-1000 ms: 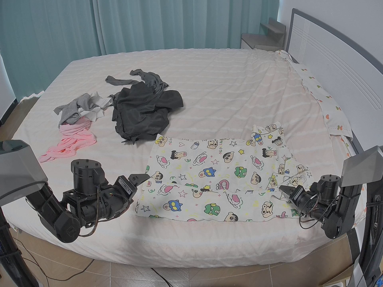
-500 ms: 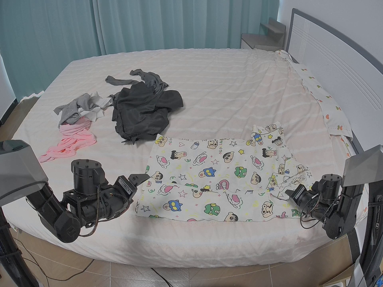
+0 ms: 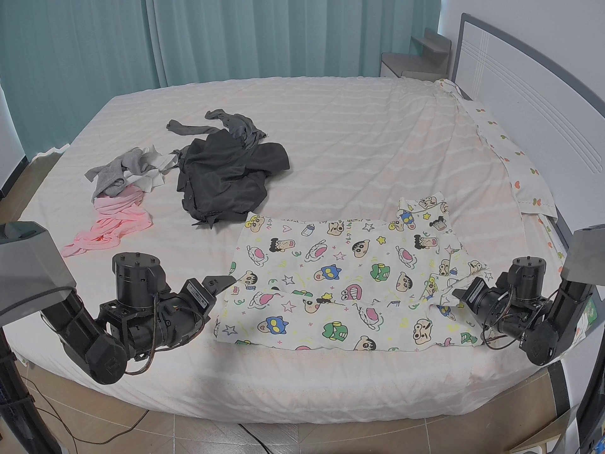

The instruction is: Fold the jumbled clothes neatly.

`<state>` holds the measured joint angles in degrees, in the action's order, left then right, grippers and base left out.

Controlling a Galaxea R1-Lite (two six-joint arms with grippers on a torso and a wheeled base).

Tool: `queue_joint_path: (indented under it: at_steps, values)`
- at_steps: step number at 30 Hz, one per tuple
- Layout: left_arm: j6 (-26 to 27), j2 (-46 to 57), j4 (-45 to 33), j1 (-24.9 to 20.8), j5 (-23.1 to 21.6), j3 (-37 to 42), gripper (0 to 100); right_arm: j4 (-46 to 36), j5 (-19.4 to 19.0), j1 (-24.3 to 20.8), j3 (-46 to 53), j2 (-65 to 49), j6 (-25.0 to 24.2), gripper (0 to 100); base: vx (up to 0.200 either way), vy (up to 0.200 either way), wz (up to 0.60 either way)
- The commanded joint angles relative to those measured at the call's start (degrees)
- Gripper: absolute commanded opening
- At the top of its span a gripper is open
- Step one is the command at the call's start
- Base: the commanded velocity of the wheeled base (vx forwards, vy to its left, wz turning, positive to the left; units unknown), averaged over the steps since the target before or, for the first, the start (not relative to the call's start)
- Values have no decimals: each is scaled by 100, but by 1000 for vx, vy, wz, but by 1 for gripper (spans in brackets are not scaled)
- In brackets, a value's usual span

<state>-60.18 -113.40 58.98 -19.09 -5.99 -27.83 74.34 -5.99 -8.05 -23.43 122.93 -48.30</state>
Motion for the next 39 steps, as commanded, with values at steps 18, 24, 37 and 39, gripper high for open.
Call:
queue_joint_path:
  at_steps: [18, 24, 37, 39]
  values:
    - [-2, -16, 0, 2, 1, 6, 100, -1501, 686, -725, 453, -1052, 532, 0, 0, 0, 0]
    - [-2, -16, 0, 2, 1, 6, 100, -1563, 669, -760, 515, -929, 471, 0, 0, 0, 0]
    - [-2, -60, 0, 2, 1, 6, 100, -1536, 599, -962, 278, -437, -30, 0, 0, 0, 0]
    - [-2, -60, 0, 2, 1, 6, 100, -1536, 511, -953, 242, -384, -118, 100, 0, 0, 0]
